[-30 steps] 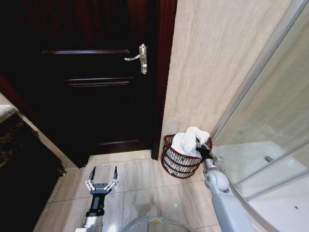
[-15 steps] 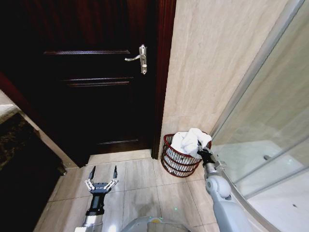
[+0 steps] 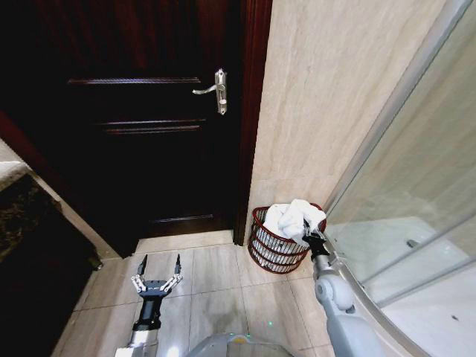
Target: Discard the used towel into the hamper.
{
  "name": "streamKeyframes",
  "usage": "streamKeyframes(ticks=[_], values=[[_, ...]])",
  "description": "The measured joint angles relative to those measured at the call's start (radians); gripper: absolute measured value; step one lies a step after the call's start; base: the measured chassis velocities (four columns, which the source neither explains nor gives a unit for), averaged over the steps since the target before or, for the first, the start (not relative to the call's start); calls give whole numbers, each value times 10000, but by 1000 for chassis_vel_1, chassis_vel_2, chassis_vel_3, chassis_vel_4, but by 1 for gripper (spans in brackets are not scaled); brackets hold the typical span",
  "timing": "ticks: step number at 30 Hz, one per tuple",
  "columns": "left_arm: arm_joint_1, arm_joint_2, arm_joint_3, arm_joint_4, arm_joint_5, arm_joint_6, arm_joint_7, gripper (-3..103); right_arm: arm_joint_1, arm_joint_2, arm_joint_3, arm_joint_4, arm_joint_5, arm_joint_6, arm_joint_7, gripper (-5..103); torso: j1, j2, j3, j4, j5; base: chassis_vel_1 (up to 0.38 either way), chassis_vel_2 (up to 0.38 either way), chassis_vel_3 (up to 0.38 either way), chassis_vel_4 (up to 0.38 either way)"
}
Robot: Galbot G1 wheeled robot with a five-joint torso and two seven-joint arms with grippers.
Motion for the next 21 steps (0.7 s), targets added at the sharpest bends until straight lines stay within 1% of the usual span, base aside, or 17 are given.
streamKeyframes(ticks=[2, 4, 7, 8, 9, 11, 12, 14, 16, 17, 18, 19, 21], values=[[-16, -6, -7, 23, -13, 9, -3, 100, -280, 60, -10, 656, -260, -197, 591, 31, 0, 1, 0, 0, -1, 0, 0, 0, 0], [-13, -8, -12, 24, 10, 9, -3, 100, -373, 64, -5, 881, -296, -268, 713, 31, 1, 2, 1, 0, -1, 0, 0, 0, 0], [94, -94, -43, -147, 225, 1, 24, 100, -695, 2, 107, 1736, -367, -510, 942, 47, 0, 5, 1, -1, -1, 0, 0, 0, 0], [94, -94, -43, -147, 225, 1, 24, 100, -695, 2, 107, 1736, -367, -510, 942, 47, 0, 5, 1, -1, -1, 0, 0, 0, 0], [113, -105, -42, -195, 251, 0, 27, 100, -724, -28, 128, 1850, -371, -543, 991, 53, 0, 5, 1, 0, -1, 0, 0, 0, 0], [123, -120, -45, -380, 327, 51, 32, 100, -691, -211, 217, 2219, -281, -986, 1332, 64, 0, 7, 1, -1, -2, 0, 0, 0, 0], [123, -120, -45, -380, 327, 51, 32, 100, -691, -211, 217, 2219, -281, -986, 1332, 64, 0, 7, 1, -1, -2, 0, 0, 0, 0], [42, -121, -49, -466, 408, 130, 32, 100, -281, -509, 240, 1942, -113, -1342, 1342, 75, 1, 7, 3, -1, -2, 0, 0, 0, 0], [35, -121, -48, -489, 424, 151, 34, 100, -116, -599, 240, 1779, -60, -1398, 1303, 75, 1, 7, 3, -2, -2, 0, 0, 0, 0], [33, -121, -31, -543, 448, 200, 40, 100, 327, -853, 216, 1340, 192, -1551, 1125, 86, 2, 7, 5, 1, 3, 0, 0, 0, 0], [33, -121, -31, -543, 448, 200, 40, 100, 327, -853, 216, 1340, 192, -1551, 1125, 86, 2, 7, 5, 1, 3, 0, 0, 0, 0], [31, -122, -15, -558, 456, 217, 39, 100, 551, -1005, 197, 1091, 370, -1686, 953, 86, 3, 7, 4, 2, 2, 0, 0, 0, 0], [8, -121, -10, -559, 482, 223, 40, 100, 1100, -1383, 100, 330, 804, -2102, 448, 96, 3, 7, 5, 1, -1, 0, 0, 0, 0]])
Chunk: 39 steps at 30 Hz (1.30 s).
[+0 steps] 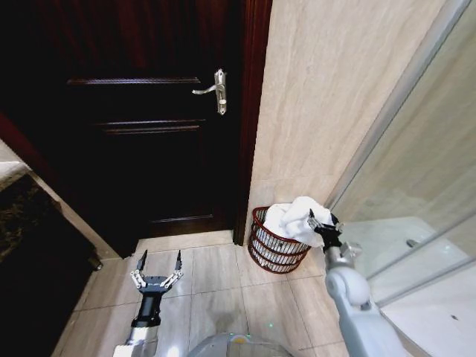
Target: Discard the used towel into the hamper.
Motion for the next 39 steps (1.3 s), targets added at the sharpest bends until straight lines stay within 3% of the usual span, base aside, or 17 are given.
streamKeyframes(ticks=[11, 13, 15, 17, 18, 21, 23, 25, 30, 32, 39], values=[[52, 3, -139, -141, -64, -9, -32, 100, 1667, -299, -437, -1880, 693, -633, -605, 100, 0, 1, 1, -1, 0, 0, 0, 0, 0], [39, 2, -136, -175, -76, -10, -36, 100, 2008, -320, -639, -2020, 1068, -1215, -556, 100, 0, 2, 1, -1, 0, 0, 0, 0, 0], [37, 2, -136, -176, -76, -10, -36, 100, 2018, -320, -648, -2019, 1089, -1252, -540, 100, 0, 2, 1, -1, -1, 0, 0, 0, 0], [-49, 0, -112, -194, -84, 27, -39, 100, 2226, -375, -947, -1801, 1815, -2775, 237, 100, 0, 2, 1, 0, 0, 0, 0, 0, 0], [-49, 0, -112, -194, -84, 27, -39, 100, 2226, -375, -947, -1801, 1815, -2775, 237, 100, 0, 2, 1, 0, 0, 0, 0, 0, 0], [-137, 0, -84, -205, -128, 68, -42, 100, 2506, -639, -1450, -1700, 2539, -4211, 993, 100, 0, 3, 1, -3, 2, 0, 0, 0, 0], [-139, 0, -81, -206, -132, 70, -42, 100, 2548, -660, -1482, -1706, 2612, -4318, 1036, 100, 0, 3, 1, -2, 2, 0, 0, 0, 0], [-150, 0, -68, -198, -163, 84, -41, 100, 2971, -813, -1791, -1826, 3744, -5159, 1574, 100, 0, 3, 0, -1, -3, 0, 0, 0, 0], [-185, -1, -66, -159, -224, 90, -41, 100, 3605, -1018, -2529, -2247, 4493, -5261, 1905, 100, 0, 3, 1, -3, -1, 0, 0, 0, 0], [-190, -2, -56, -134, -254, 76, -41, 100, 4051, -1017, -2983, -2608, 5127, -5327, 2397, 100, 0, 4, 1, 0, -3, 0, 0, 0, 0], [-116, -3, -122, -133, -459, -69, -53, 100, 4730, -720, -3439, -3793, 5739, -5320, 2711, 100, 0, 4, 1, 0, -2, 0, 0, 0, 0]])
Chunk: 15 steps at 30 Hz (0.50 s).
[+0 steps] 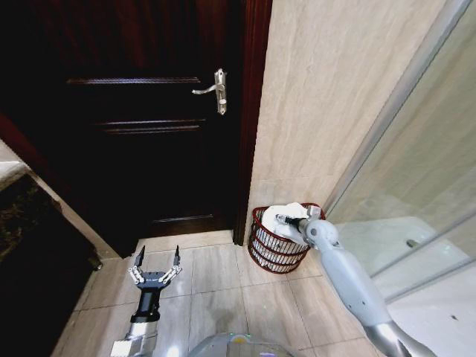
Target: Discard the used towel into the hamper.
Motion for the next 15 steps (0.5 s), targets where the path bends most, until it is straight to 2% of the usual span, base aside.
streamKeyframes(ticks=[8, 15], values=[[-21, 1, -88, 151, -233, -109, -51, 100, 395, 290, -153, -1212, -42, 58, -17, 100, 0, 0, 0, 0, 1, 0, 0, 0, 0], [-109, 1, -88, 151, -266, -74, -53, 100, 375, 327, -187, -1352, 109, 76, 99, 100, 0, 1, -1, 0, 0, 0, 0, 0, 0]])
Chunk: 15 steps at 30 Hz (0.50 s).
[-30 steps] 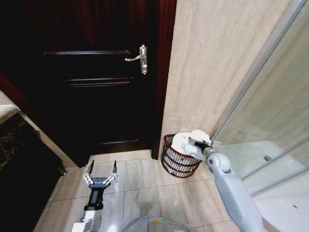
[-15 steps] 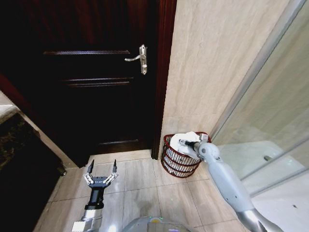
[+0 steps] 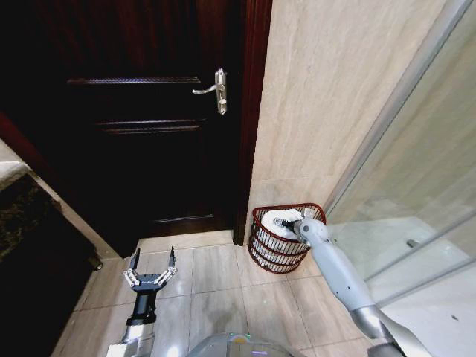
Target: Discard the used towel into the hamper.
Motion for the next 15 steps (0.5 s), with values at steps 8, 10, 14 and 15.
streamKeyframes(ticks=[8, 10, 14, 15], values=[[-30, 0, 32, -9, -13, 34, 4, 100, -285, 27, -42, -178, -96, 22, 65, 100, 0, 0, 0, 0, 2, 0, 0, 0, 0], [-24, 0, 32, -9, -23, 40, 5, 100, -368, 21, 74, 52, -218, 25, 5, 100, 0, 0, 1, -1, 4, 0, 0, 0, 0], [-58, 1, 47, -9, -21, 69, 6, 100, -377, -48, 198, 497, -492, 97, -33, 100, 0, -1, 2, -1, 5, 0, 0, 0, 0], [-70, 1, 58, -9, -13, 87, 6, 100, -408, -80, 245, 685, -643, 241, -46, 100, 1, -1, 2, -1, 5, 0, 0, 0, 0]])
